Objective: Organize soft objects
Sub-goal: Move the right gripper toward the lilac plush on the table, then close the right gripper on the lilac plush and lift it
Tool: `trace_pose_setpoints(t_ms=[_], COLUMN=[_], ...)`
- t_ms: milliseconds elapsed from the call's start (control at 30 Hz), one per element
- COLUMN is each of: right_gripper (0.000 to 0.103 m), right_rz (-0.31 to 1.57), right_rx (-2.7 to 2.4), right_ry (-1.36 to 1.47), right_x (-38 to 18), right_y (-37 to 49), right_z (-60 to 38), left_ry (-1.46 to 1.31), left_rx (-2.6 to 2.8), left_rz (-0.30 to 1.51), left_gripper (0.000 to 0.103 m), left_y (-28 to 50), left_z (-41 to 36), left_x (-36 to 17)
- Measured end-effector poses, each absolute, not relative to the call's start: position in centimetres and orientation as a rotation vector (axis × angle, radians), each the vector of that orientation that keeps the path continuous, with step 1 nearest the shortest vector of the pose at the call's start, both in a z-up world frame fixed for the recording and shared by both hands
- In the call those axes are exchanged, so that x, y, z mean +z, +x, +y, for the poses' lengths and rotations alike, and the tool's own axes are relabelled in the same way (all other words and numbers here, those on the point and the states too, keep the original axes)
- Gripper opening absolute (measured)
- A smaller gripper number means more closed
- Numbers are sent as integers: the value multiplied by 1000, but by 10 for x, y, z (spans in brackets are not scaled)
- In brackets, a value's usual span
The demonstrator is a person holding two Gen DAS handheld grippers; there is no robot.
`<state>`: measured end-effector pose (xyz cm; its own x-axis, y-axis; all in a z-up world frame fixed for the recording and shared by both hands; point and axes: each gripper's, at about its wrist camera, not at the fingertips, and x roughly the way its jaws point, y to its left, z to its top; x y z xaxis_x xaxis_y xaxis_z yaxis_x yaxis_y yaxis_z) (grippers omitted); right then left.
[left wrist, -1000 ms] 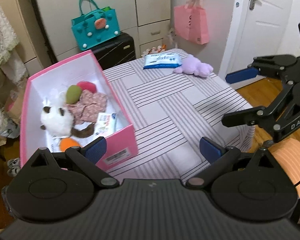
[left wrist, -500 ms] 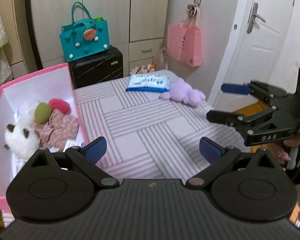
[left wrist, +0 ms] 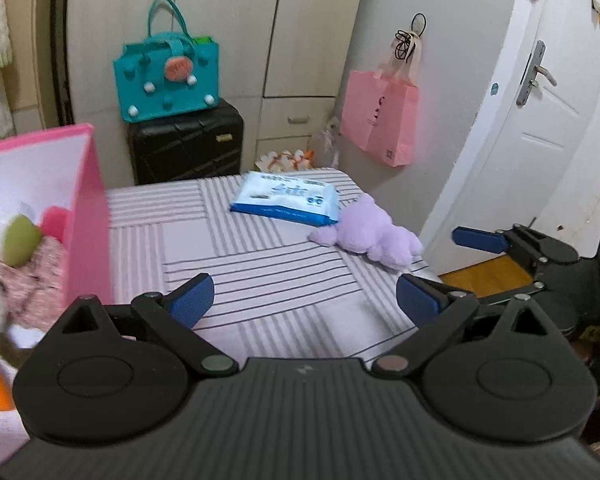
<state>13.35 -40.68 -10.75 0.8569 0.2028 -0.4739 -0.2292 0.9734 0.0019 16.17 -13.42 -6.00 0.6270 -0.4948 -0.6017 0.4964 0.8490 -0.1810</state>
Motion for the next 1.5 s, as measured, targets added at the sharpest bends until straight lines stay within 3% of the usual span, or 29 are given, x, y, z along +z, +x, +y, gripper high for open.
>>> trace_pose_setpoints(t_ms=[600,833,1033,1133,1300,1500], right_gripper=[92,80,62,60,58,57], right_rz=[594,621,648,645,649,671], right_rx=[256,288,306,312,320,363], right_ry=[-63,-97,-88,-67,-19,13], right_x=[-132,-136,-143,-146,-146,-146], right_y=[184,201,212,211,207,197], right_z=[-426,-431,-433,-434,-434,-428], left_ry=[-116,-213,-265,-277,-278,-287], left_rx=[-622,-626,-626,-615,-602,-599], left_rz=[816,863,887,891,911,933], left_gripper=[97,96,93,92,82,79], left_y=[210,232,242,245,248,248], left_z=[-196,-204,-212,-215,-220,-222], left_x=[-96,-108,-116,-119,-126,-133])
